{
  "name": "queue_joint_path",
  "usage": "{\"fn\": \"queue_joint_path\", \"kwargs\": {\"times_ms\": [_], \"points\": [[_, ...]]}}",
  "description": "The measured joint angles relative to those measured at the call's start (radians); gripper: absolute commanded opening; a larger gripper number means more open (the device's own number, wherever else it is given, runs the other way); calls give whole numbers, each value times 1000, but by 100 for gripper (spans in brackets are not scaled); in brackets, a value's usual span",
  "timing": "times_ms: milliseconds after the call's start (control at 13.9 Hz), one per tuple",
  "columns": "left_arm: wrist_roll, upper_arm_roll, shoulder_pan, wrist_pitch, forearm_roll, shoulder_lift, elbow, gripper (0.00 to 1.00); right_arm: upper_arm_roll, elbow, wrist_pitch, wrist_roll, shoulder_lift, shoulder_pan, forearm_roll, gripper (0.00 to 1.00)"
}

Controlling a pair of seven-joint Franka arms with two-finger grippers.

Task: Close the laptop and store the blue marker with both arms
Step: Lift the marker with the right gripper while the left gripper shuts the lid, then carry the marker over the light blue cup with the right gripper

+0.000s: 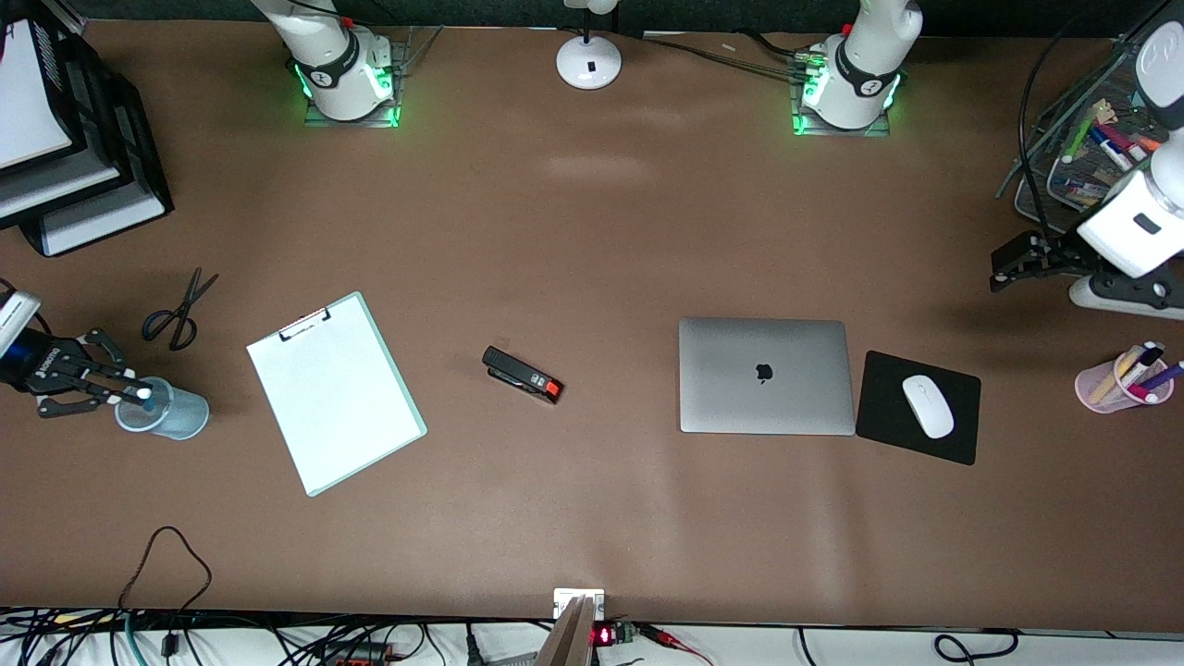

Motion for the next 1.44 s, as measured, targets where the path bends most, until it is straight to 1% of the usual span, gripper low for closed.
{"fn": "queue_joint_path", "kwargs": {"times_ms": [287,646,1292,1364,1435], "points": [[0,-2,-18,-49,0,-37,-6,100,0,17,0,-66,40,-25,11,0],[0,-6,-25,-73,0,-39,-7,100,0,91,-1,-77,101,-44,12,0],[0,-11,-23,-81,0,-39,-7,100,0,95,-11,-77,177,-83,10,1],[0,-11,-23,-81,0,-39,-7,100,0,95,-11,-77,182,-84,10,5],[0,-11,-23,-82,0,-39,-7,100,0,95,-12,-77,184,-84,11,52]]}}
